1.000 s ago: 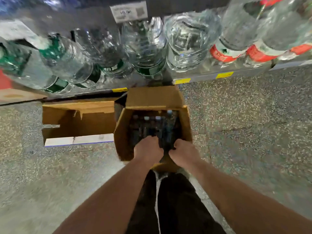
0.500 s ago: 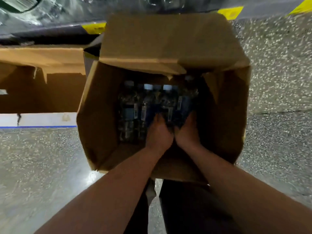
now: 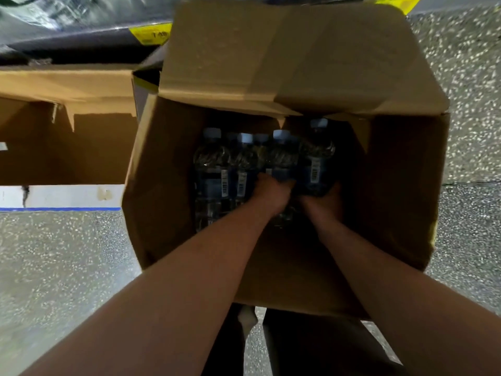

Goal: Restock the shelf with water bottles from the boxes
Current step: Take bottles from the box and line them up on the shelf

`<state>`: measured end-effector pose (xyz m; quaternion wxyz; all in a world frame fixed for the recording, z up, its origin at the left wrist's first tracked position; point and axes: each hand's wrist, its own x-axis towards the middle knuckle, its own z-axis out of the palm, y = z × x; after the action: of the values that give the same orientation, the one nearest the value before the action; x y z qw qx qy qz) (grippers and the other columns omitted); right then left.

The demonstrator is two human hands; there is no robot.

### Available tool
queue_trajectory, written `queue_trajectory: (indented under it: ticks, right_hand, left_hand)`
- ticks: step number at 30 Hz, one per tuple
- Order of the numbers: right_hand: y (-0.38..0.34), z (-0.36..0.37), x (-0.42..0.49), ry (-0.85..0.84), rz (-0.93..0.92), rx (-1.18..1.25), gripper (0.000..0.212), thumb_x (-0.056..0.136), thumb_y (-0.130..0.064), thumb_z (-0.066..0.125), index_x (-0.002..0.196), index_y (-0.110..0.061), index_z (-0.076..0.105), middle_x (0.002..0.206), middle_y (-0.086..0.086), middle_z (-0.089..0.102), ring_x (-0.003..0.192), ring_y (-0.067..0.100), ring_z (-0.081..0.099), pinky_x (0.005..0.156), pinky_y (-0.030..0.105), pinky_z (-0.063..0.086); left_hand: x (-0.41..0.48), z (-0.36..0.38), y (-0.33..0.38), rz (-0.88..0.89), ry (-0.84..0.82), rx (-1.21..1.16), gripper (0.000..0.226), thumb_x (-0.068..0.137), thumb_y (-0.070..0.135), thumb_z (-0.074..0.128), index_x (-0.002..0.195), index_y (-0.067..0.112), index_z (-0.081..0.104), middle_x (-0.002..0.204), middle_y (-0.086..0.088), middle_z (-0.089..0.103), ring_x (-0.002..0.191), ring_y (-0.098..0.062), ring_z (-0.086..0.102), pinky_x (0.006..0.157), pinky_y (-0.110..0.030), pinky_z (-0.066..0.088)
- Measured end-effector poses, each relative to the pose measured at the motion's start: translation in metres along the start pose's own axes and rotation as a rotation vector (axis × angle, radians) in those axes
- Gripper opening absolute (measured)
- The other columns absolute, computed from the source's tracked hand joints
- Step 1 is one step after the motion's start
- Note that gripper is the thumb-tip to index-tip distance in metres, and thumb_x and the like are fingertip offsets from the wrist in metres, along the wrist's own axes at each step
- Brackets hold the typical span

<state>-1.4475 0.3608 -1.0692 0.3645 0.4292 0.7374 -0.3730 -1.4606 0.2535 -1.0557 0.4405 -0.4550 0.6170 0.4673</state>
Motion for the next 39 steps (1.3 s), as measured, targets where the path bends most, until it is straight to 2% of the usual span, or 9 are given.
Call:
queue_trajectory:
  ticks: [5,11,14,17,22,28,32,36,39]
  right_hand:
    - [-0.003,-0.002,0.003,0.037,-0.059,0.045,0.075,0.071,-0.019,0.079,0.137,-0.017,0.044,0.132,0.008,0.056,0.120,0.026,0.055,0.098,0.037,0.048]
    - [-0.019,-0.021,-0.010,-0.120,0.154,0.234,0.072,0.064,-0.009,0.070,0.133,-0.014,0.049,0.117,0.009,0.062,0.101,0.029,0.062,0.080,0.043,0.057]
    - [-0.022,-0.037,-0.044,-0.250,0.208,0.192,0.083,0.048,-0.016,0.069,0.129,-0.013,0.051,0.112,0.013,0.064,0.097,0.032,0.063,0.077,0.044,0.057]
    - [-0.026,-0.060,-0.085,-0.310,0.143,0.166,0.075,0.051,-0.014,0.070,0.124,-0.017,0.053,0.108,0.013,0.066,0.096,0.031,0.064,0.081,0.044,0.056]
    - [-0.041,-0.101,-0.136,-0.448,0.035,0.223,0.081,0.037,-0.019,0.069,0.117,-0.015,0.062,0.105,0.020,0.070,0.094,0.035,0.068,0.083,0.052,0.056]
    - [-0.073,-0.133,-0.208,-0.513,-0.084,0.230,0.063,0.058,-0.040,0.085,0.113,-0.021,0.063,0.106,0.010,0.072,0.094,0.030,0.068,0.088,0.054,0.053]
    - [-0.084,-0.146,-0.249,-0.617,-0.140,0.291,0.016,0.087,-0.016,0.064,0.102,-0.010,0.064,0.080,0.009,0.071,0.064,0.024,0.067,0.057,0.037,0.056]
    - [-0.088,-0.155,-0.294,-0.679,-0.211,0.271,0.043,0.080,-0.017,0.067,0.121,-0.010,0.056,0.108,0.017,0.069,0.094,0.034,0.065,0.084,0.049,0.054]
    - [-0.091,-0.150,-0.333,-0.704,-0.264,0.262,0.044,0.085,-0.010,0.062,0.127,-0.015,0.051,0.120,0.019,0.064,0.099,0.036,0.063,0.078,0.046,0.055]
  left_hand:
    - [0.012,0.016,-0.008,0.035,0.068,-0.222,0.086,0.080,0.035,0.075,0.143,0.007,0.024,0.137,-0.005,0.043,0.125,-0.024,0.046,0.101,-0.029,0.040]
    - [-0.002,0.006,-0.008,0.089,0.064,-0.204,0.055,0.073,0.028,0.078,0.122,0.012,0.055,0.115,-0.004,0.064,0.103,-0.020,0.061,0.091,-0.034,0.051]
    - [-0.039,-0.010,-0.006,0.087,0.093,-0.150,0.058,0.075,0.036,0.075,0.124,0.021,0.049,0.107,0.004,0.054,0.104,-0.019,0.055,0.088,-0.028,0.045]
    - [-0.084,-0.027,-0.007,0.037,0.065,-0.331,0.070,0.077,0.032,0.075,0.134,0.021,0.036,0.120,-0.002,0.055,0.106,-0.022,0.054,0.093,-0.035,0.045]
    - [-0.165,-0.046,0.004,0.057,0.012,-0.517,0.054,0.079,0.023,0.073,0.119,0.029,0.038,0.116,-0.013,0.061,0.102,-0.034,0.063,0.092,-0.054,0.050]
    - [-0.242,-0.068,0.022,0.198,-0.011,-0.624,0.053,0.064,0.026,0.085,0.105,0.026,0.051,0.108,-0.011,0.066,0.098,-0.032,0.067,0.084,-0.059,0.053]
    - [-0.277,-0.094,0.018,0.235,-0.085,-0.672,0.041,0.072,0.013,0.079,0.108,0.019,0.059,0.095,-0.010,0.069,0.082,-0.029,0.069,0.070,-0.044,0.059]
    - [-0.312,-0.125,0.004,0.278,-0.102,-0.645,0.032,0.081,0.015,0.068,0.111,0.018,0.058,0.105,-0.016,0.067,0.082,-0.033,0.067,0.079,-0.047,0.055]
    - [-0.342,-0.148,-0.009,0.362,-0.108,-0.602,0.032,0.080,0.026,0.069,0.106,0.024,0.052,0.108,-0.012,0.064,0.077,-0.029,0.067,0.071,-0.040,0.058]
